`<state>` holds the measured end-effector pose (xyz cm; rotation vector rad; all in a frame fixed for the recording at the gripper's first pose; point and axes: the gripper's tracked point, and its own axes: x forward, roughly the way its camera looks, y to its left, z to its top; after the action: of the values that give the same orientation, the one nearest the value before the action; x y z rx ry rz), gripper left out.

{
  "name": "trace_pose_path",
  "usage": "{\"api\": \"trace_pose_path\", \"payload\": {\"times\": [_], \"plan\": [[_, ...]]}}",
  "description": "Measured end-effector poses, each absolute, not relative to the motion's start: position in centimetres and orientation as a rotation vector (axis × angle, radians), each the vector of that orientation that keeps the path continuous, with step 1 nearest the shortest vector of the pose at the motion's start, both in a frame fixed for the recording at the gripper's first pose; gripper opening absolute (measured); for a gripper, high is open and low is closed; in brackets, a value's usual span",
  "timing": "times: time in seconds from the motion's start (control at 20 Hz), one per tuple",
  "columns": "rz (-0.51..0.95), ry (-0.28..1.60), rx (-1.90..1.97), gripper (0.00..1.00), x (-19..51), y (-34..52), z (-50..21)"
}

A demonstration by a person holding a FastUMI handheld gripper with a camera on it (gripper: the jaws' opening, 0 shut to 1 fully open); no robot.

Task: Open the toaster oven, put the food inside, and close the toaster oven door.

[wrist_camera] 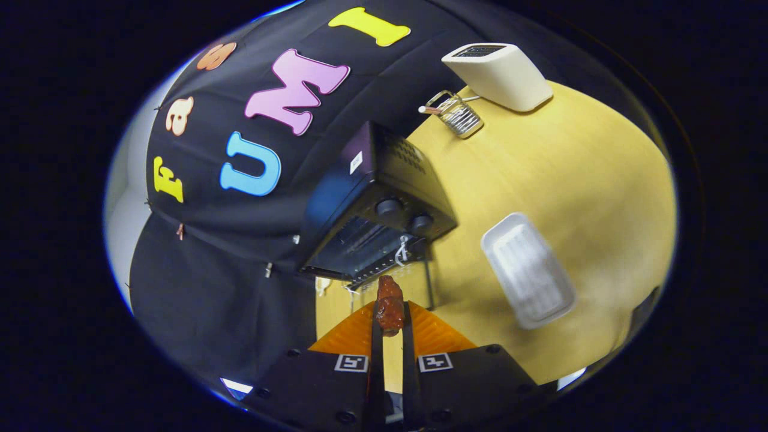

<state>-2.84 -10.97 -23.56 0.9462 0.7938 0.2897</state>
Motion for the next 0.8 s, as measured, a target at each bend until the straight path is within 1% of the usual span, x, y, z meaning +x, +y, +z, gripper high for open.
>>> {"api": "trace_pose_path", "payload": {"times": [0.15,0.35,0.65,0.8], "plan": [[0.261,0.750,1.007,0.15,-2.6,-5.4,-23.9],[0.183,0.720,1.033,0.16,-1.9,-0.7,-25.1],[0.063,0.561,1.173,0.16,3.6,2.0,-24.7],[0.014,0.499,1.218,0.16,6.6,2.9,-25.6]]}}
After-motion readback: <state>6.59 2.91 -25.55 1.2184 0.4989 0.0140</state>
